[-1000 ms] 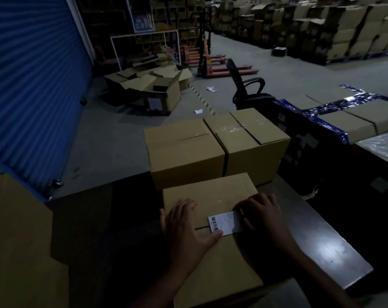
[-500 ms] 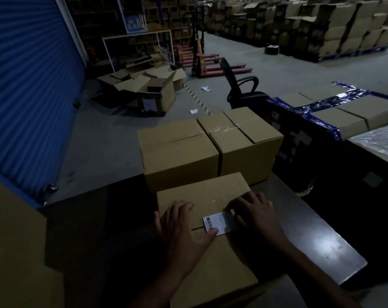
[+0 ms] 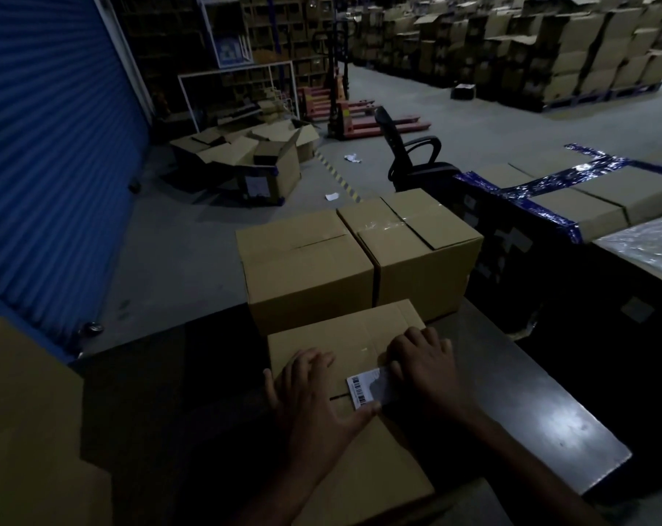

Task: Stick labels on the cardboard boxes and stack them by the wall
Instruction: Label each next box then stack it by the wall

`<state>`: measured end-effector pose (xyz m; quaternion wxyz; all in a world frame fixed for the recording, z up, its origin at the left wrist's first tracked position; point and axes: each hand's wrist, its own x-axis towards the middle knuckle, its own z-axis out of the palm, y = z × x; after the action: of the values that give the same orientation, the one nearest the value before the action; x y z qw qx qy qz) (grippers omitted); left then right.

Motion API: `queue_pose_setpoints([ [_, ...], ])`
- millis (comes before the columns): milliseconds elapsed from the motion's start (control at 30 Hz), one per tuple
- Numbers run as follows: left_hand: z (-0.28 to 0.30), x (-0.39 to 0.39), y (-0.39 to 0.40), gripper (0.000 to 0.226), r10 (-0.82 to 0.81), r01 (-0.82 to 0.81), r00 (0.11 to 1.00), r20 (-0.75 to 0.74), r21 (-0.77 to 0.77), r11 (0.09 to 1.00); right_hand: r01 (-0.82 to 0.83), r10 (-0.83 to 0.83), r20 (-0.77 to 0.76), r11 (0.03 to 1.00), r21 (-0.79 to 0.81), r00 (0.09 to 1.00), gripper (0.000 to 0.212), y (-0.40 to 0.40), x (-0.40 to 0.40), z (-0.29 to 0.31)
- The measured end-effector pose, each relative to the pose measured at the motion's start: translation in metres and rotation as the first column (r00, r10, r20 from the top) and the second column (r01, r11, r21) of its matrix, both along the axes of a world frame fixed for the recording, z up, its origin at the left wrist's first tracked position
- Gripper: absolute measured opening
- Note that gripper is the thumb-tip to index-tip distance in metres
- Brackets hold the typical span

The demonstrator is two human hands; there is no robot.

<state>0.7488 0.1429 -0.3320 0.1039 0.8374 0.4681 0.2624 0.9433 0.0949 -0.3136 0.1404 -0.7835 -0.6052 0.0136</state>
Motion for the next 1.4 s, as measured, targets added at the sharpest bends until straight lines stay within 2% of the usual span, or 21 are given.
queue_pose_setpoints([
  [267,0.002,0.000,-0.001,0.089,0.013,-0.013,1.000,-0.013,-0.006,1.000,-0.037,0.043,-0.089,0.997,0.063,0.995,0.041,-0.011,0.004,0.003],
  [333,0.002,-0.001,-0.001,0.090,0.012,-0.012,1.000,-0.011,0.002,1.000,-0.051,0.056,-0.086,0.997,0.064,0.995,0.042,-0.017,0.002,0.005],
  [433,0.001,-0.001,-0.001,0.092,0.010,-0.010,1.000,-0.012,-0.004,1.000,-0.060,0.065,-0.056,0.993,0.097,0.996,0.052,-0.021,-0.001,0.009],
  [567,0.000,-0.002,0.001,0.093,0.006,-0.006,1.000,-0.026,-0.004,1.000,-0.055,0.059,-0.040,0.995,0.078,0.997,0.038,-0.021,-0.001,0.011],
  [633,0.001,-0.001,0.000,0.092,0.011,-0.011,1.000,-0.019,-0.005,1.000,-0.045,0.046,-0.031,0.998,0.046,0.998,0.044,-0.017,0.000,0.008],
  [733,0.002,-0.001,0.000,0.092,0.010,-0.010,1.000,-0.014,-0.008,1.000,0.002,-0.003,0.020,0.997,0.081,1.000,0.050,-0.005,0.000,0.002],
  [833,0.003,-0.001,0.000,0.090,0.009,-0.009,1.000,-0.013,-0.009,1.000,-0.006,0.005,0.060,1.000,0.011,0.998,0.057,0.001,-0.002,0.002],
  [967,0.002,-0.001,0.000,0.092,0.011,-0.010,1.000,0.012,-0.015,1.000,0.029,-0.033,0.070,0.998,0.062,0.997,0.039,0.005,-0.001,-0.004],
  [1067,0.004,-0.001,-0.001,0.091,0.013,-0.012,1.000,0.016,-0.018,1.000,0.003,-0.005,0.081,1.000,0.031,0.997,0.046,0.004,-0.001,-0.003],
  [1133,0.004,-0.001,-0.001,0.090,0.008,-0.008,1.000,0.015,-0.021,1.000,-0.012,0.013,0.067,1.000,-0.014,0.998,0.052,0.003,0.000,0.001],
  [1267,0.005,-0.001,0.000,0.088,0.006,-0.006,1.000,0.011,-0.020,1.000,-0.007,0.005,-0.026,0.998,-0.060,1.000,0.030,0.005,0.002,0.008],
  [1400,0.004,-0.001,0.000,0.086,0.008,-0.007,1.000,0.009,-0.028,1.000,-0.050,0.039,-0.163,0.997,-0.065,0.986,0.025,0.008,0.002,0.021],
])
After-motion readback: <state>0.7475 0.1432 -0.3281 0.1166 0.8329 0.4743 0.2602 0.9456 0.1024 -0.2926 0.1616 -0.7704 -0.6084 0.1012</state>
